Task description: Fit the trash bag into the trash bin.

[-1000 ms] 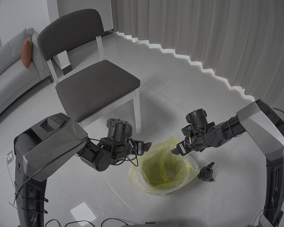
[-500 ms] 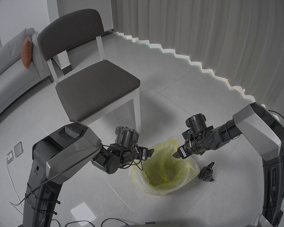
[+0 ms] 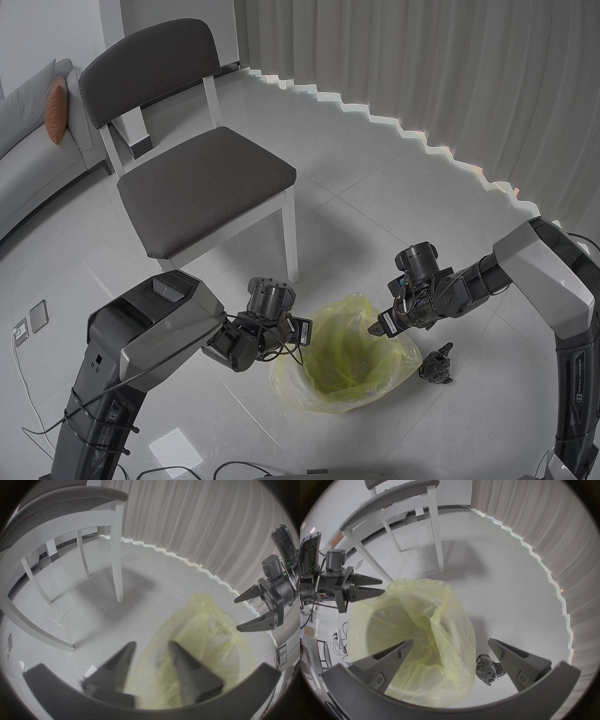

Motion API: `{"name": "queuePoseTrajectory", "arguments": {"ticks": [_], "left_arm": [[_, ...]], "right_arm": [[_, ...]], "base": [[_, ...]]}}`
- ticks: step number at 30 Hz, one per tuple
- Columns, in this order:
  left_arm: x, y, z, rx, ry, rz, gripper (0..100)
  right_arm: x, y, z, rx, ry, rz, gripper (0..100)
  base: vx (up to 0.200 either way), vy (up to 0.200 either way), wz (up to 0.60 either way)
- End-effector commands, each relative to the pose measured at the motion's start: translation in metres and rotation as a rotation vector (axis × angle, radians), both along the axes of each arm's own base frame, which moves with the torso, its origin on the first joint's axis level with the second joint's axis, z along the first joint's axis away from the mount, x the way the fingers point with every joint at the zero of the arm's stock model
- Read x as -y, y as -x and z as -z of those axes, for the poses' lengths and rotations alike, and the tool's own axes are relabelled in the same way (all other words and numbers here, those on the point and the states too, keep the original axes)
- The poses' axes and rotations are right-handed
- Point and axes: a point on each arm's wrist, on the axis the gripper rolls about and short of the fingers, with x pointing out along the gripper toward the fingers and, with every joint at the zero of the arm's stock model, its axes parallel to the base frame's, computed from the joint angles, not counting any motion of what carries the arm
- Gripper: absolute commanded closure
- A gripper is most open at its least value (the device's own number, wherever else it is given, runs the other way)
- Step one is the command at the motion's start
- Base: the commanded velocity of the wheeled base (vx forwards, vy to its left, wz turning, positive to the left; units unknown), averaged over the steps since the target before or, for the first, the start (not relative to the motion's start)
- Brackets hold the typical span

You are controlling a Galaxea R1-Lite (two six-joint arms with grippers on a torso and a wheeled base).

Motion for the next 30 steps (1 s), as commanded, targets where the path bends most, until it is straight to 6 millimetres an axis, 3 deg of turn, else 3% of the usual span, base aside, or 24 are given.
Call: {"name": "queuePoseTrajectory", "arguments": {"ticks": [1,9,13,16,22,30], "left_arm": [[-0.001,-0.002,0.002,0.001,0.0,-0.006,100],[-0.012,-0.016,-0.003,0.025,0.014,-0.042,100],[-0.021,-0.034,0.015,0.023,0.002,-0.088,100],[-0.023,-0.037,0.016,0.028,-0.001,-0.112,100],[-0.037,-0.034,-0.029,0.073,0.037,-0.131,100],[-0.055,-0.022,-0.043,0.068,0.032,-0.153,100]], "right_arm": [[0.003,0.0,-0.005,0.009,-0.002,0.005,0],[0.006,-0.001,-0.005,0.013,-0.006,0.015,0],[0.01,-0.003,-0.001,0.004,-0.004,0.025,0],[0.011,-0.003,0.001,-0.002,-0.001,0.028,0],[0.011,-0.004,0.001,0.005,-0.005,0.025,0],[0.006,-0.017,0.029,-0.023,0.009,0.023,0]], "base": [[0.0,0.0,0.0],[0.0,0.0,0.0],[0.0,0.0,0.0],[0.0,0.0,0.0],[0.0,0.0,0.0],[0.0,0.0,0.0]]}}
